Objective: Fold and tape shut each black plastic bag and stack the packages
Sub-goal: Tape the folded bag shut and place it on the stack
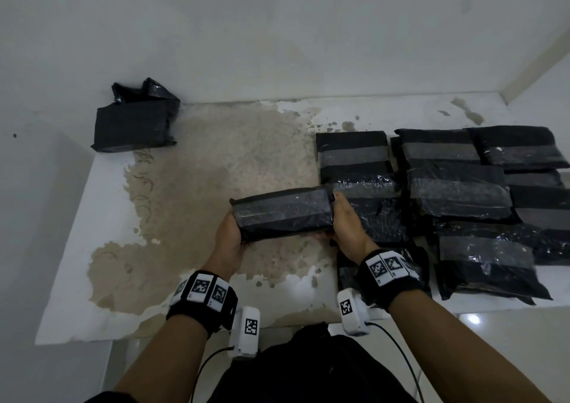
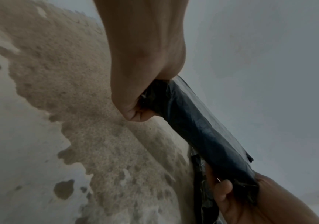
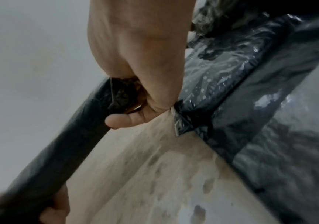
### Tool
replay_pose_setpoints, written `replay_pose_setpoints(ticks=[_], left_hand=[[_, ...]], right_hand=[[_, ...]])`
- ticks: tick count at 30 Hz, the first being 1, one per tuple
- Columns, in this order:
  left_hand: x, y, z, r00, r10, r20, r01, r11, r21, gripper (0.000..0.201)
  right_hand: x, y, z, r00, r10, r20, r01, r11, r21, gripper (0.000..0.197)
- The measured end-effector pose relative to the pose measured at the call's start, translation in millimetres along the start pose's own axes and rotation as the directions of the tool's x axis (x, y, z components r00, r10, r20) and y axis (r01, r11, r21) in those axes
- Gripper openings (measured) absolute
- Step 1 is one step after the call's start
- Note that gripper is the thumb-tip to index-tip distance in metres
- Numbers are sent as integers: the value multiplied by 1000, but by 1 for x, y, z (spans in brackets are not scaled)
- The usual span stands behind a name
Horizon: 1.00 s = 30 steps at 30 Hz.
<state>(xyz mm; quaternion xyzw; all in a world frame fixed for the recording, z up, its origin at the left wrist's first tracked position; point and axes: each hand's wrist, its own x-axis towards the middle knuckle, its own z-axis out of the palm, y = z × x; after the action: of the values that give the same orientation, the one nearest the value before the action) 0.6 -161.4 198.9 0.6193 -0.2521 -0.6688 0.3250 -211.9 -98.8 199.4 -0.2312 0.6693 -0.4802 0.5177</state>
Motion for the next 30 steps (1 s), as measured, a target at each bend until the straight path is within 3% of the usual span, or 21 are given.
replay_pose_setpoints(ticks=[4, 7, 10, 15, 20, 26, 30], left_hand=[[-6, 7, 13, 1000, 23, 4, -23, 999, 32, 53], [-15, 13, 28, 979, 177, 101, -196, 955, 222, 44], [-15, 16, 43, 946, 285, 156, -319, 902, 291, 34], [-14, 8, 72, 937, 301, 177, -342, 895, 287, 31], [-13, -4, 93, 947, 271, 175, -310, 913, 265, 45], [-17, 6, 106, 932, 258, 254, -320, 915, 244, 31], [-1, 13, 100, 915, 266, 304, -340, 914, 222, 20]], right_hand=[[1, -9, -11, 998, 51, -46, -47, 995, 88, 41], [0, -18, -24, 996, 83, -25, -77, 981, 179, 53], [3, -22, -38, 999, -16, -31, 18, 998, 53, 33], [1, -30, -68, 996, -75, -46, 74, 997, -29, 35], [-3, -34, -94, 992, -119, -49, 117, 992, -39, 30], [4, -46, -103, 973, -160, -165, 158, 987, -26, 29], [6, -52, -102, 980, -126, -152, 122, 992, -37, 29]])
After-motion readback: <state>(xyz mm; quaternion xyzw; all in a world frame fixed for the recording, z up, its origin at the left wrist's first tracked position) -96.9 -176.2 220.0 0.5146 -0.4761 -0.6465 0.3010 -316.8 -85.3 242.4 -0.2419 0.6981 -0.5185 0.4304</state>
